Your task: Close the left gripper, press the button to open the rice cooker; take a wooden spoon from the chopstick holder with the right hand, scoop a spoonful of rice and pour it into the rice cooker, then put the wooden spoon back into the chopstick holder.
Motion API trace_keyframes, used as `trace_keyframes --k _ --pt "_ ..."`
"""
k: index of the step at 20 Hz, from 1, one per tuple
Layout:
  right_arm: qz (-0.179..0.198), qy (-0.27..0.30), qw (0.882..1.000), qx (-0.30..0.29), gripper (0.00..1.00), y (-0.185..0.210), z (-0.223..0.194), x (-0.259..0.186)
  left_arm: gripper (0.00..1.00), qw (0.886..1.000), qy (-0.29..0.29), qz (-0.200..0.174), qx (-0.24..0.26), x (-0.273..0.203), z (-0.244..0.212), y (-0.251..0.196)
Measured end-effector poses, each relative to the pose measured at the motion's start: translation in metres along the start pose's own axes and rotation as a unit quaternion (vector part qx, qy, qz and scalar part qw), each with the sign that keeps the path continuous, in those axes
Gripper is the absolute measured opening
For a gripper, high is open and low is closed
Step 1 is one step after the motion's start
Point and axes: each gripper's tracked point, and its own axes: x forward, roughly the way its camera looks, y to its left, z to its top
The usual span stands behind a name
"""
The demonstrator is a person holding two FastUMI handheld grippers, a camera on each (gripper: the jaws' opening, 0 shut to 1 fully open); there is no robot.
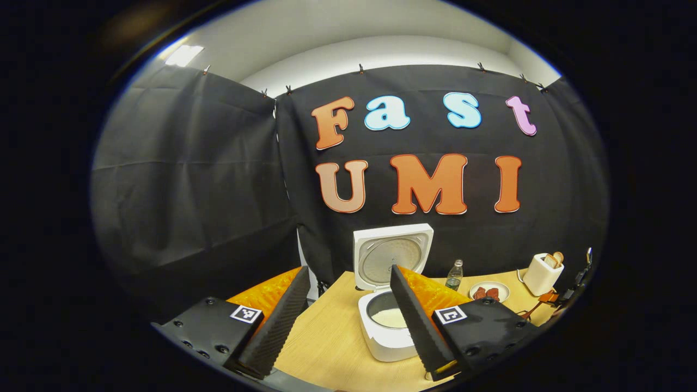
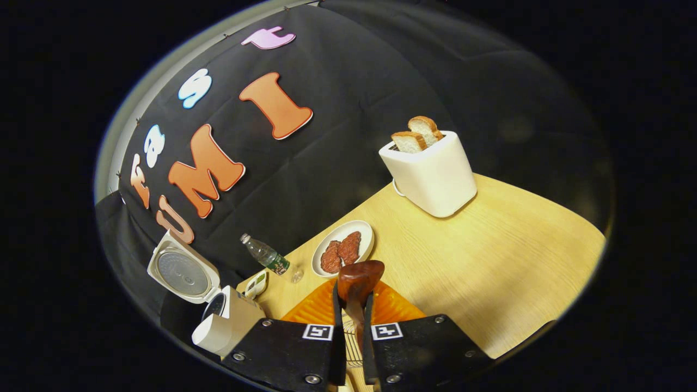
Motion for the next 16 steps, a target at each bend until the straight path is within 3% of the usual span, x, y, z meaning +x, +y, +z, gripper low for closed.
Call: trace_keyframes --k 3,9,16 --pt "-0.006 -0.007 1.0 -0.025 0.06 0.013 0.012 -0.009 1.0 1.0 -0.004 -0.005 -0.007 -0.003 0.001 0.004" --pt "0.001 -0.05 0.989 -0.139 0.06 0.058 0.043 -0.053 1.0 0.999 0.0 -0.037 -0.019 0.006 -0.006 0.013" --pt "0.012 -0.091 0.987 -0.134 0.06 0.107 0.04 -0.114 1.0 0.998 0.008 -0.064 -0.012 0.032 -0.013 0.031"
